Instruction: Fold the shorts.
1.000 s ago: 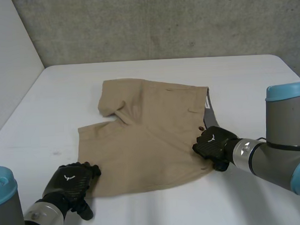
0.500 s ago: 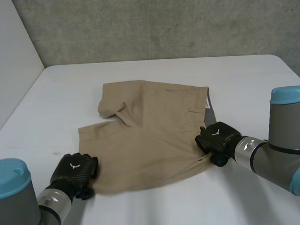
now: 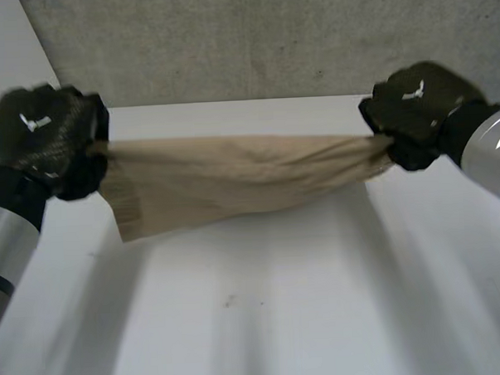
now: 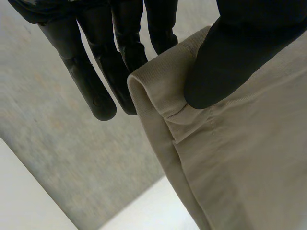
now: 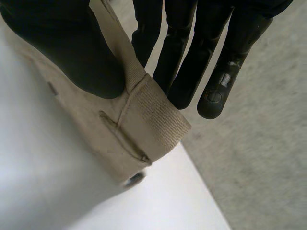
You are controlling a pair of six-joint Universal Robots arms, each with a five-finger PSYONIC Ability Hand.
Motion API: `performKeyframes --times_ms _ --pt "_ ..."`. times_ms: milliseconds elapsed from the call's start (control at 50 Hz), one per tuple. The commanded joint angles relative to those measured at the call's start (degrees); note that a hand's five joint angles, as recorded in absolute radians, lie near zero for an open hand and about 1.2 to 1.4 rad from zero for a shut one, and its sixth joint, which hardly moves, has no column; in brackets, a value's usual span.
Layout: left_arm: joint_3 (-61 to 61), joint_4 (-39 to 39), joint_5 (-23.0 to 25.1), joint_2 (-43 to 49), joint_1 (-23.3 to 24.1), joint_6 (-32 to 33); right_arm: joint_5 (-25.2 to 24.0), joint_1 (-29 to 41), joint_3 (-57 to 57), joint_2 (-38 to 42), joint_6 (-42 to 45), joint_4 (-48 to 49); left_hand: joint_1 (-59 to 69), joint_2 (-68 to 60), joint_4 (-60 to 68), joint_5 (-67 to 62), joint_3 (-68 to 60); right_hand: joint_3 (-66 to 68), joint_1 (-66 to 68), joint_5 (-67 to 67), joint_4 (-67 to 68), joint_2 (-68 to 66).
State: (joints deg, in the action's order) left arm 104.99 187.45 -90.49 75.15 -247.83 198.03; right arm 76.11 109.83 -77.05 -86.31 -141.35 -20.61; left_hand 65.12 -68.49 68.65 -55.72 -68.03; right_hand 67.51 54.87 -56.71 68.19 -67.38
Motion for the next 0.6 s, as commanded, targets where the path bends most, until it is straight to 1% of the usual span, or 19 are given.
performKeyframes --times_ms 20,60,120,140,200,220,260,300,320,360,380,420,440,460,480,500,560,580,600 --pt "-2.42 -0.68 0.05 5.69 0.16 0.08 0.01 0.12 2.25 2.36 -0.06 -1.54 14.88 -11.51 11.35 -14.28 -11.97 12.49 25.13 -13.29 11.81 -12.62" --pt "-3.55 -0.6 0.05 10.95 0.33 0.08 0.09 0.21 2.34 6.82 -0.06 -1.72 14.88 -11.51 11.35 -14.28 -11.97 12.49 25.13 -13.29 11.81 -12.62" --pt "-5.14 -0.6 0.05 16.24 0.51 0.17 0.18 0.38 3.13 12.02 -0.15 -1.98 14.88 -11.51 11.35 -14.28 -11.97 12.49 25.13 -13.29 11.81 -12.62" --pt "-6.45 -0.6 -0.13 20.17 0.51 0.17 0.44 0.38 3.74 14.82 -0.06 -2.33 14.88 -11.51 11.35 -14.28 -11.97 12.49 25.13 -13.29 11.81 -12.62" --pt "-9.53 -0.51 -0.22 26.26 0.42 0.52 1.32 0.47 6.46 19.32 -0.15 -2.69 14.88 -11.51 11.35 -14.28 -11.97 12.49 25.13 -13.29 11.81 -12.62" --pt "-12.5 -0.42 -0.3 30.54 0.42 1.3 2.37 0.56 8.73 22.55 -0.15 -2.69 14.88 -11.51 11.35 -14.28 -11.97 12.49 25.13 -13.29 11.81 -12.62" --pt "-16.98 -0.16 -0.39 35.3 0.33 3.14 4.65 0.73 13.9 27.21 -0.06 -2.42 14.88 -11.51 11.35 -14.28 -11.97 12.49 25.13 -13.29 11.81 -12.62" --pt "-20.86 0.28 -0.48 38.04 0.24 5.08 6.24 0.91 17.44 29.52 -0.24 -1.98 14.88 -11.51 11.35 -14.28 -11.97 12.49 25.13 -13.29 11.81 -12.62" --pt "-25.92 1.24 -0.65 40.49 0.42 7.44 7.55 1.08 22.24 31.7 -0.85 -1.03 14.88 -11.51 11.35 -14.28 -11.97 12.49 25.13 -13.29 11.81 -12.62" --pt "-30.52 2.47 -1.01 42.0 0.51 9.39 8.26 1.7 27.01 33.3 -1.38 1.26 14.88 -11.51 11.35 -14.28 -11.97 12.49 25.13 -13.29 11.81 -12.62" --pt "-35.94 3.96 -1.27 43.23 0.68 11.48 8.7 2.75 32.34 34.7 -2.16 5.1 14.88 -11.51 11.35 -14.28 -11.97 12.49 25.13 -13.29 11.81 -12.62" --pt "-41.68 5.46 -1.53 44.11 1.12 12.73 8.62 3.72 37.56 35.77 -3.05 10.12 14.88 -11.51 11.35 -14.28 -11.97 12.49 25.13 -13.29 11.81 -12.62" --pt "-47.62 7.12 -1.45 44.64 1.64 13.95 8.18 4.59 41.41 36.2 -3.49 16.41 14.88 -11.51 11.35 -14.28 -11.97 12.49 25.13 -13.29 11.81 -12.62" --pt "-50.55 8.18 -1.45 44.82 1.91 14.05 8.09 4.78 42.93 36.3 -3.14 20.13 14.88 -11.51 11.35 -14.28 -11.97 12.49 25.13 -13.29 11.81 -12.62" --pt "-53.11 9.41 -1.36 44.91 1.83 13.88 8.0 4.95 43.99 36.47 -3.14 24.08 14.88 -11.51 11.35 -14.28 -11.97 12.49 25.13 -13.29 11.81 -12.62" --pt "-57.48 12.55 -1.45 44.82 1.65 13.53 7.92 4.78 44.96 36.47 -4.01 32.3 14.88 -11.51 11.35 -14.28 -11.97 12.49 25.13 -13.29 11.81 -12.62" --pt "-62.0 17.67 -2.24 44.38 2.17 12.21 7.91 5.13 44.44 35.86 -3.67 43.95 14.88 -11.51 11.35 -14.28 -11.97 12.49 25.13 -13.29 11.81 -12.62" --pt "-62.27 20.73 -2.59 44.29 2.79 10.9 8.09 5.22 43.4 34.99 -3.32 48.86 14.88 -11.51 11.35 -14.28 -11.97 12.49 25.13 -13.29 11.81 -12.62" --pt "-61.93 21.89 -2.76 44.12 2.97 10.37 8.0 5.22 42.86 34.54 -3.31 49.95 14.88 -11.51 11.35 -14.28 -11.97 12.49 25.13 -13.29 11.81 -12.62"
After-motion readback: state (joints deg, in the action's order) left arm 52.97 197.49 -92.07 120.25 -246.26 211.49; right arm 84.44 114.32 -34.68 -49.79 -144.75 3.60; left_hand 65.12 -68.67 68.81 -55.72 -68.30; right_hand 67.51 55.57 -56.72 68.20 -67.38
